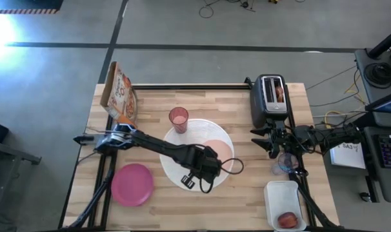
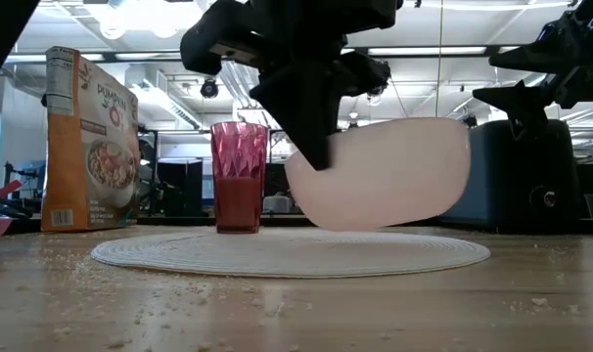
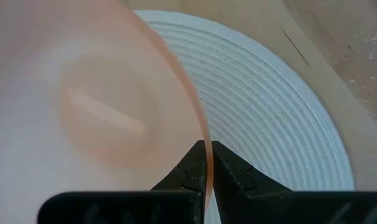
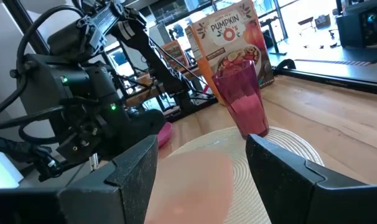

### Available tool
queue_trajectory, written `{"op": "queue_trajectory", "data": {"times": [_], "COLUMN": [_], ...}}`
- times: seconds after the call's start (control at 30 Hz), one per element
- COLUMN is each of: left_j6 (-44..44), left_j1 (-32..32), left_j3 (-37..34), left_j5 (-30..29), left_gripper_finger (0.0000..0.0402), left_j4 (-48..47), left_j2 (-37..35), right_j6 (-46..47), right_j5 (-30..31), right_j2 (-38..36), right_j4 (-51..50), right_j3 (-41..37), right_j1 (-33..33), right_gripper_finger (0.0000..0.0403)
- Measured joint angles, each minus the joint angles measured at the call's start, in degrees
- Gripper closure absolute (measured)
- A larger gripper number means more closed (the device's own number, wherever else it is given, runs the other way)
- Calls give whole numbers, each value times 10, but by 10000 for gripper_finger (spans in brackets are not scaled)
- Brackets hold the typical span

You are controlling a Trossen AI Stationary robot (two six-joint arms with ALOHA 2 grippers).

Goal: Arrange a breakfast setting
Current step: Put the orange bowl on the right side of the white mat, then put the pink plate on the left side of the white mat

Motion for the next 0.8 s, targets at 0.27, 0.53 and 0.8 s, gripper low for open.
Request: {"op": "queue_trajectory", "data": {"times": [0.27, 0.53, 0.8], "left_j6": [3, -57, -101], "left_j1": [12, 24, 26], "left_j3": [0, 2, 88], "left_j5": [8, 5, 4], "left_gripper_finger": [381, 336, 278], "left_j4": [3, 6, -88], "left_j2": [17, 21, 17], "right_j6": [0, 0, 0], "right_j5": [0, 0, 0], "right_j2": [0, 0, 0], "right_j4": [0, 0, 0], "right_j3": [0, 0, 0], "right_j1": [0, 0, 0], "right_gripper_finger": [170, 170, 170]}}
